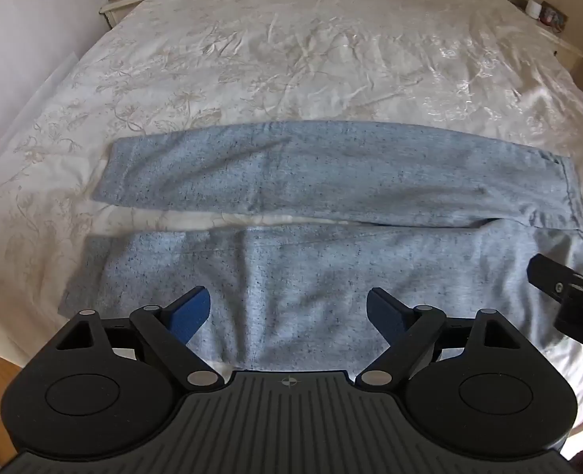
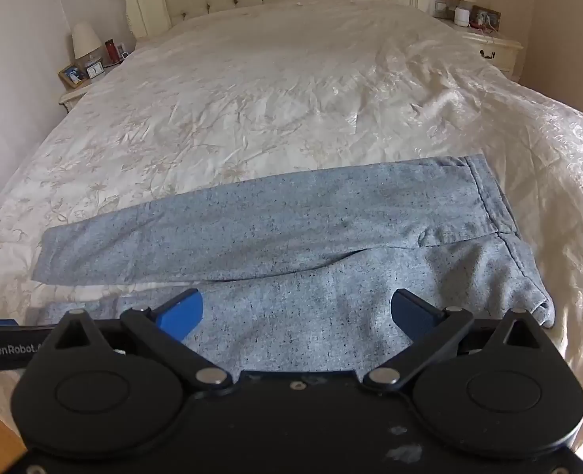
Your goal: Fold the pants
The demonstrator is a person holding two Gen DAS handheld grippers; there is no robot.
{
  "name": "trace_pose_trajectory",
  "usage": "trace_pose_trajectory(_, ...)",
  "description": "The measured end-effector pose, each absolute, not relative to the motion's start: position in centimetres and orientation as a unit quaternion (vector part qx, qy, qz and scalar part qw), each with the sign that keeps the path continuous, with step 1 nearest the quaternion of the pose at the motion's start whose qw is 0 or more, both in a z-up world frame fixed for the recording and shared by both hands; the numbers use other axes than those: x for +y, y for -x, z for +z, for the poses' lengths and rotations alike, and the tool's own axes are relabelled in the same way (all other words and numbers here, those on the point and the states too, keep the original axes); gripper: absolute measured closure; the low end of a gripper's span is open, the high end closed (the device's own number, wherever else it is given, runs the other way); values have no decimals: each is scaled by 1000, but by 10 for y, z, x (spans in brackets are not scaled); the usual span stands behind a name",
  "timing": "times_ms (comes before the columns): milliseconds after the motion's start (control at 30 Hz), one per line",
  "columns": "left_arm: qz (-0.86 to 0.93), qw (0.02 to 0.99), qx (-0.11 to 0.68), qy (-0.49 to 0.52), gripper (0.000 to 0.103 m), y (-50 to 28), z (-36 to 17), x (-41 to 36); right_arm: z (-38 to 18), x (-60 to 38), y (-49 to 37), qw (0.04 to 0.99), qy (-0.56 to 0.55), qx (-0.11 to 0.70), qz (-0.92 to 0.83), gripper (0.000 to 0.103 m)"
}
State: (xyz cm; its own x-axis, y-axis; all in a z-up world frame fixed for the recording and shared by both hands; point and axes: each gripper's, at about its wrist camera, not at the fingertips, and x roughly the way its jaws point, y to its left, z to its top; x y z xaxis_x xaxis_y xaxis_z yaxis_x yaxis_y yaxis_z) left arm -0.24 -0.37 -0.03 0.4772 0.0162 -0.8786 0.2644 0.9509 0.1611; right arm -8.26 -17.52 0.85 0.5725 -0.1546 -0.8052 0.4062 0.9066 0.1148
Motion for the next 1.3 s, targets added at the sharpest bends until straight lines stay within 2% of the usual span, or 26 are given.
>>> trace_pose_trajectory(500,-95,848,512,-101,16,6,3,-3,4,-171,74,867,-137,451,-158,0)
trace_pose_trajectory(867,-110,869,475,-81,17,8,13,2,9,-173,77,870,-132,437,-189,0)
trace_pose_trajectory(1167,-121,844,519,-65,17,10,2,5,6,-165,78,862,-122,459,-174,0)
trace_pose_trajectory(1233,-117,839,527,-67,22,13,-2,4,5,-165,78,861,-122,462,-173,0)
trace_pose_trajectory(1300,-112,834,535,-70,23,16,-5,4,4,-164,79,859,-122,466,-172,0)
